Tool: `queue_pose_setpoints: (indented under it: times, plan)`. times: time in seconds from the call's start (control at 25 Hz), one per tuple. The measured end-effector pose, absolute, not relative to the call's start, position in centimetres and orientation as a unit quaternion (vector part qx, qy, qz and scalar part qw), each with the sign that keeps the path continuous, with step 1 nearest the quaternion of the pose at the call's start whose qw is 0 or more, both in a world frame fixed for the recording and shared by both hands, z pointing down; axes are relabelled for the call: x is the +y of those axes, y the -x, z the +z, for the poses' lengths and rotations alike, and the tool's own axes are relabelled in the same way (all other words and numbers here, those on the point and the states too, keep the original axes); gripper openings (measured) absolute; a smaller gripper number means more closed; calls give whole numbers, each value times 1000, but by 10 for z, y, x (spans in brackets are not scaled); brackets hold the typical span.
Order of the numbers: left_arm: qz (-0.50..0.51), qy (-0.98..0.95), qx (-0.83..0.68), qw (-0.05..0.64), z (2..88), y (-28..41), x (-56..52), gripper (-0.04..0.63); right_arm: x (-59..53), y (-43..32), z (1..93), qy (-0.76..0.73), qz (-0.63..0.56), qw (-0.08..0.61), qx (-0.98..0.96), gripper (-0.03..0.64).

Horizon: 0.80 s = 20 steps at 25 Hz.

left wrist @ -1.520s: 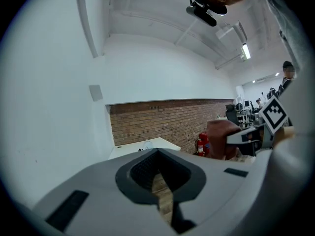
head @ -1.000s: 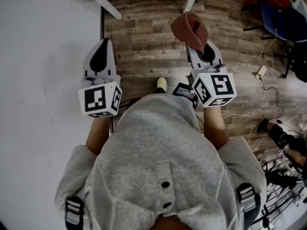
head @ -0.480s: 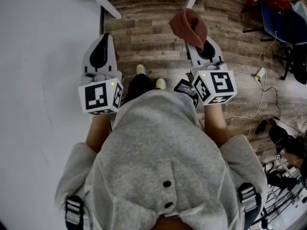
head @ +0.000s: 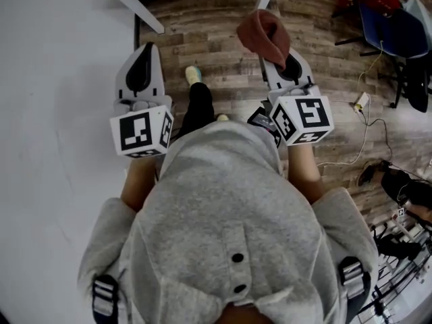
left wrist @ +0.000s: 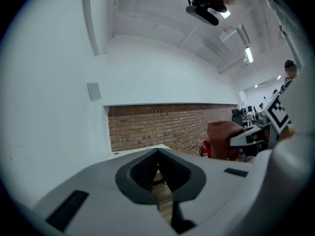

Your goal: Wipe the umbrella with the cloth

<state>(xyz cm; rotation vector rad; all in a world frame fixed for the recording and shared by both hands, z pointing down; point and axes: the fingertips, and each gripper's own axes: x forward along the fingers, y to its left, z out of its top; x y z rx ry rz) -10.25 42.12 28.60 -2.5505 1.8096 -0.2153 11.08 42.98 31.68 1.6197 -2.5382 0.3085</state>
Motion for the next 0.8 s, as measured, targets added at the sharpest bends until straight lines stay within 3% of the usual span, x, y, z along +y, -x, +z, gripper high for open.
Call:
queue_pose_setpoints:
  times: [0.8]
  plan:
    - [-83, 824, 559, -22, 301, 143, 243, 14, 257, -64, 325, -538, 120, 80, -831, 83]
